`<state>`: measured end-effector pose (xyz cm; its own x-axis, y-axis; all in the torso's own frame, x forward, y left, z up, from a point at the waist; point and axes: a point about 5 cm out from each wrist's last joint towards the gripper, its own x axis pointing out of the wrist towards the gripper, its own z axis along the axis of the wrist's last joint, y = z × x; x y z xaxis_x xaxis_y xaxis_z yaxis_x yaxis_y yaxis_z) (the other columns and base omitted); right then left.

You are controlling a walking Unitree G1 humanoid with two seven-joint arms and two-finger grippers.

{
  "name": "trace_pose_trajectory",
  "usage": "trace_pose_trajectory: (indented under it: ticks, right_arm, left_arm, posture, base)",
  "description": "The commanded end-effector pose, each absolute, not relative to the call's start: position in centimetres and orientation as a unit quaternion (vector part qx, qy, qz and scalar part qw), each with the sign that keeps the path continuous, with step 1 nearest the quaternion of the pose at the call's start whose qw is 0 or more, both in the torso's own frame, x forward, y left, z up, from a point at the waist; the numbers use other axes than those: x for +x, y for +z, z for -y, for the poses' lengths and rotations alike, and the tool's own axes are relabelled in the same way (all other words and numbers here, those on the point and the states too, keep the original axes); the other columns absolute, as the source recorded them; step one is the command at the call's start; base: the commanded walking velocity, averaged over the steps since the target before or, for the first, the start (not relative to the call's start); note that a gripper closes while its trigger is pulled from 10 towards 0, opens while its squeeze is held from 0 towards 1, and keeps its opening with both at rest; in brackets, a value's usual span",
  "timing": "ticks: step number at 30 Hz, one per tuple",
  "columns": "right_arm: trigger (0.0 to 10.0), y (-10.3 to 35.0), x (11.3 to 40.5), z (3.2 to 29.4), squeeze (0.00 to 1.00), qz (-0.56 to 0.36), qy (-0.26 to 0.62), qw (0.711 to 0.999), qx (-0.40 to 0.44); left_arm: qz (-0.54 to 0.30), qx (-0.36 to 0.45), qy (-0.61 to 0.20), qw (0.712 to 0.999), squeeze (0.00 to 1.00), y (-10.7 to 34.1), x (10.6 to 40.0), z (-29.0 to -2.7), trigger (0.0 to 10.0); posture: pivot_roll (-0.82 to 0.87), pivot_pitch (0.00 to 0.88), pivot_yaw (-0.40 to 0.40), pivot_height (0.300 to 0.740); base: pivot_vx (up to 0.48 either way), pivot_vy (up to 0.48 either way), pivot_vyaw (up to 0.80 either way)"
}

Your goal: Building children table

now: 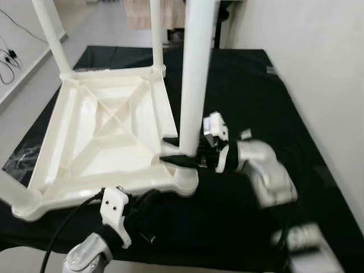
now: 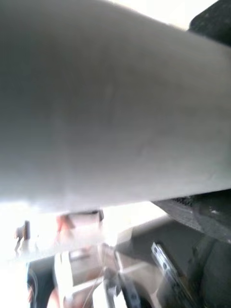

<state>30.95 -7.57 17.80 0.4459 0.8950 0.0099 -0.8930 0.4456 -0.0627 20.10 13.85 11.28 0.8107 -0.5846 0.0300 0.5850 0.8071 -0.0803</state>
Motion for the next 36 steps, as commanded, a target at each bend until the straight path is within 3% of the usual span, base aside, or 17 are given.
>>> trace_pose_trajectory:
  ticks: [1,2,11,12,14,15,17,21,23,24,25,27,28,30,34,35,36]
  right_arm:
    - [0.0,14.1,31.0,8.8,0.00,-0.079,0.400,0.912,-0.038]
    - [0.0,12.7,29.1,7.9,0.00,-0.107,0.341,0.933,-0.045]
    - [0.0,11.7,27.2,5.5,0.00,-0.123,0.384,0.913,-0.054]
    - [10.0,12.1,27.5,5.4,0.00,-0.118,0.384,0.914,-0.050]
    - [10.0,12.3,27.7,5.3,0.00,-0.114,0.384,0.915,-0.048]
    - [10.0,13.0,28.5,5.6,1.00,-0.100,0.397,0.912,-0.030]
    - [10.0,13.0,28.5,5.6,1.00,-0.100,0.397,0.912,-0.030]
    - [10.0,16.1,30.0,7.0,1.00,-0.031,0.528,0.849,0.004]
    - [10.0,16.1,30.0,7.0,1.00,-0.031,0.528,0.849,0.004]
    - [10.0,16.7,30.1,7.5,0.56,-0.017,0.574,0.818,-0.026]
    - [10.0,17.1,30.1,8.0,0.00,-0.015,0.618,0.785,-0.043]
    - [10.0,17.1,30.1,8.0,0.00,-0.015,0.618,0.785,-0.043]
    - [10.0,17.5,30.5,8.4,0.00,-0.019,0.646,0.761,-0.052]
    - [10.0,17.9,31.0,8.5,0.00,-0.021,0.664,0.745,-0.058]
    - [10.0,18.3,31.6,8.5,0.00,-0.024,0.675,0.736,-0.053]
    - [9.1,18.8,32.4,8.5,0.00,-0.025,0.678,0.733,-0.044]
    - [0.1,19.2,33.2,8.4,0.00,-0.024,0.677,0.735,-0.041]
  left_arm:
    - [-0.007,-0.048,-0.308,0.950,0.00,10.9,19.8,-13.9,10.0]
    - [-0.006,-0.048,-0.308,0.950,0.00,11.0,19.8,-14.0,10.0]
    - [-0.009,-0.049,-0.308,0.950,0.00,10.9,19.8,-14.1,10.0]
    - [-0.008,-0.048,-0.306,0.951,0.00,10.9,19.8,-14.1,10.0]
    - [-0.007,-0.048,-0.304,0.951,0.00,10.9,19.8,-14.1,10.0]
    - [-0.007,-0.049,-0.305,0.951,0.00,10.9,19.9,-14.1,10.0]
    - [-0.007,-0.049,-0.305,0.951,0.00,10.9,19.9,-14.1,10.0]
    - [-0.008,-0.053,-0.309,0.949,0.00,10.7,20.1,-13.9,10.0]
    - [-0.008,-0.053,-0.309,0.949,0.00,10.7,20.1,-13.9,10.0]
    - [-0.008,-0.053,-0.310,0.949,0.00,10.6,20.2,-13.9,10.0]
    - [-0.007,-0.051,-0.309,0.950,0.00,10.6,20.3,-13.8,10.0]
    - [-0.007,-0.051,-0.309,0.950,0.00,10.6,20.3,-13.8,10.0]
    - [-0.006,-0.050,-0.307,0.950,0.00,10.6,20.3,-13.8,10.0]
    - [-0.005,-0.049,-0.306,0.951,0.00,10.6,20.3,-13.8,10.0]
    - [-0.004,-0.048,-0.305,0.951,0.00,10.6,20.3,-13.7,10.0]
    - [-0.004,-0.047,-0.305,0.951,0.00,10.6,20.3,-13.7,10.0]
    - [-0.005,-0.045,-0.305,0.951,0.00,10.6,20.3,-13.7,10.0]
  posture:
    - [0.04,0.132,-0.053,0.740]
    - [0.02,0.146,-0.036,0.740]
    - [0.04,0.131,-0.041,0.740]
    - [0.04,0.129,-0.043,0.740]
    - [0.04,0.126,-0.045,0.740]
    - [0.05,0.121,-0.045,0.740]
    - [0.05,0.121,-0.045,0.740]
    - [0.07,0.096,-0.046,0.740]
    - [0.07,0.096,-0.046,0.740]
    - [0.08,0.095,-0.056,0.740]
    - [0.08,0.091,-0.059,0.740]
    - [0.08,0.091,-0.059,0.740]
    - [0.08,0.090,-0.056,0.740]
    - [0.08,0.090,-0.056,0.740]
    - [0.08,0.088,-0.060,0.740]
    - [0.09,0.086,-0.061,0.740]
    - [0.09,0.086,-0.061,0.740]
  base:
    - [0.000,0.000,0.00]
    - [0.000,0.000,0.00]
    - [0.000,0.000,0.00]
    - [0.000,0.000,0.00]
    - [0.000,0.000,0.00]
    - [0.000,0.000,0.00]
    - [0.000,0.000,0.00]
    - [0.000,0.000,0.00]
    - [0.000,0.000,0.00]
    - [0.000,0.000,0.00]
    - [0.000,0.000,0.00]
    - [0.000,0.000,0.00]
    - [0.000,0.000,0.00]
    - [0.000,0.000,0.00]
    - [0.000,0.000,0.00]
    - [0.000,0.000,0.00]
    - [0.000,0.000,0.00]
